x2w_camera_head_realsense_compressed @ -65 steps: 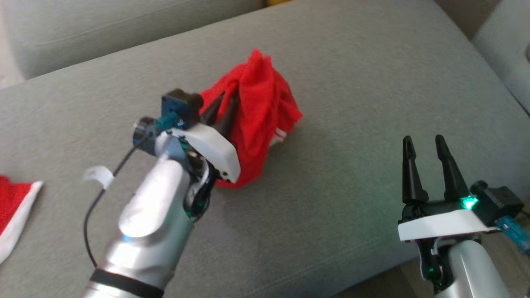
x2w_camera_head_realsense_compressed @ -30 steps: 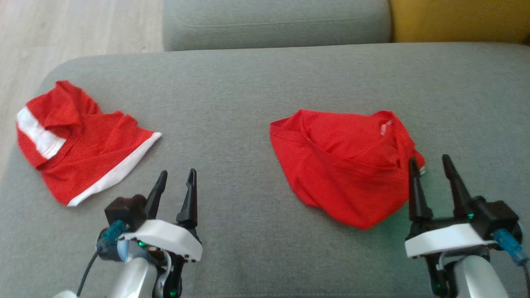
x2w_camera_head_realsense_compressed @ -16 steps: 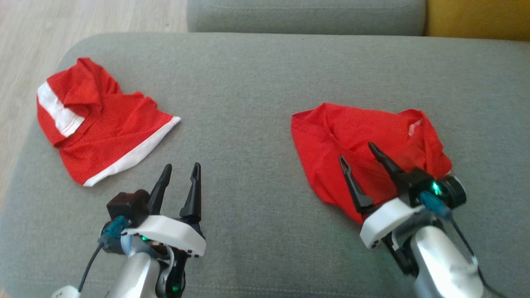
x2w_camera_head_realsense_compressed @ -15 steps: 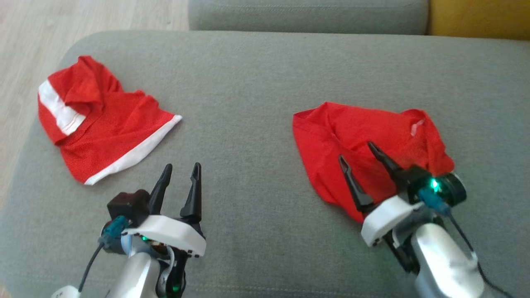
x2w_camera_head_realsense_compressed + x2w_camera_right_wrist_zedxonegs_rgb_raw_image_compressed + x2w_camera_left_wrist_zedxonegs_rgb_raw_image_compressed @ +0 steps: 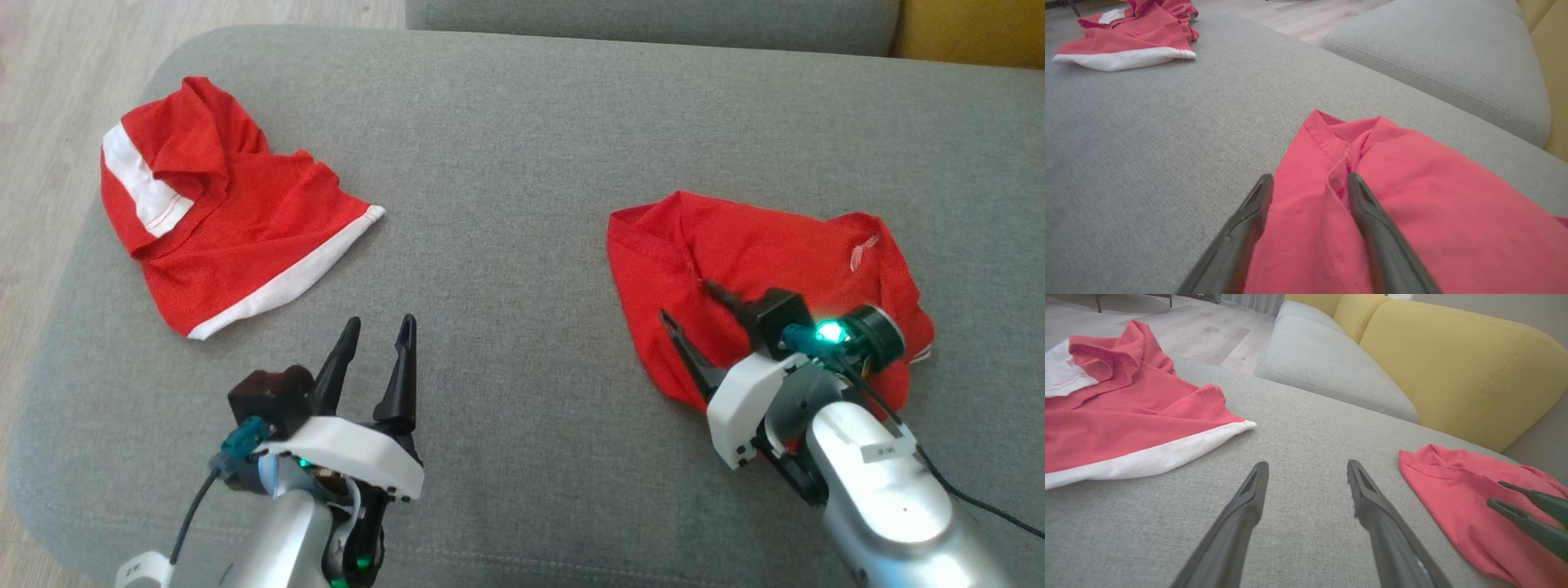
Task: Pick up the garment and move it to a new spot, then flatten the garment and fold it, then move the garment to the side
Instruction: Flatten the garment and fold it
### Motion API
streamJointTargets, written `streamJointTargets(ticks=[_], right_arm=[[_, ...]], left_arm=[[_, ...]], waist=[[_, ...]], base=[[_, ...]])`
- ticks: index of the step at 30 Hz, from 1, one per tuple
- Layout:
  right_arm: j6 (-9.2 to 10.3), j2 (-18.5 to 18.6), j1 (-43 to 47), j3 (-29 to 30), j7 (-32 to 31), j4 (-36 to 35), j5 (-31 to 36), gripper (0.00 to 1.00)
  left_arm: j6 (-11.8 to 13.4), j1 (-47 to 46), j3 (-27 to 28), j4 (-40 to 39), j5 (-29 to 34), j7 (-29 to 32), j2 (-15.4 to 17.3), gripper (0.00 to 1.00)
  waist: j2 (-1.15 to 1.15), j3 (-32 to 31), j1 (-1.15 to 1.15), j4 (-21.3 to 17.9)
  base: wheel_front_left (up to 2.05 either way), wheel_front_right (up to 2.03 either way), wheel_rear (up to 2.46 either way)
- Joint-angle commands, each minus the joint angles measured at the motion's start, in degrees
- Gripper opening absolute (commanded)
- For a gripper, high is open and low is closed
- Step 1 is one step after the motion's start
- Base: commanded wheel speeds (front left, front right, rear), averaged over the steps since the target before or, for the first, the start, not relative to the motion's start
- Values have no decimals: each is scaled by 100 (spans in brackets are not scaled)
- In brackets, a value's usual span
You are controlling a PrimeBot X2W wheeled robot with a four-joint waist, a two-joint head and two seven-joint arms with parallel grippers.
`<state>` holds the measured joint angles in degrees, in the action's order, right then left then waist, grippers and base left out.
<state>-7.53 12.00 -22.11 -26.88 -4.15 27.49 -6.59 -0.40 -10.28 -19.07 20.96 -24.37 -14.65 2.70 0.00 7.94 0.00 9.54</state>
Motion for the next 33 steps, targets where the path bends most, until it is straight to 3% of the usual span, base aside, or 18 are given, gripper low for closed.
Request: streamJointTargets(ticks=[1, 14, 19, 23, 28, 33], right_arm=[[4, 46, -198, -113, -22, -128, -22, 0], [4, 80, -667, -339, -224, -352, -472, 0], [4, -105, -1869, -1099, -365, -626, -1037, 0], [4, -459, -2932, -1290, -198, -577, -1636, 0], [4, -731, -3953, -953, 307, -235, -2030, 0], [4, -810, -4872, 327, 1218, 823, -1786, 0]], left_arm=[[36, -258, 153, -148, -22, -35, 19, 100], [79, -239, 136, -173, -160, -35, 19, 100], [117, -203, 85, -224, -295, -35, 18, 100], [159, -145, 8, -268, -374, -35, 18, 100], [194, -56, -82, -305, -405, -35, 18, 100], [219, 62, -106, -317, -384, -35, 18, 100]], waist=[[0, -7, 0, -2], [0, -177, 0, -76], [0, -314, 0, -10], [0, -434, 0, 75], [0, -509, 0, 126], [0, -599, 0, 145]], base=[[0, 0, 0], [0, 0, 0], [0, 0, 0], [0, 0, 0], [0, 0, 0], [0, 0, 0]])
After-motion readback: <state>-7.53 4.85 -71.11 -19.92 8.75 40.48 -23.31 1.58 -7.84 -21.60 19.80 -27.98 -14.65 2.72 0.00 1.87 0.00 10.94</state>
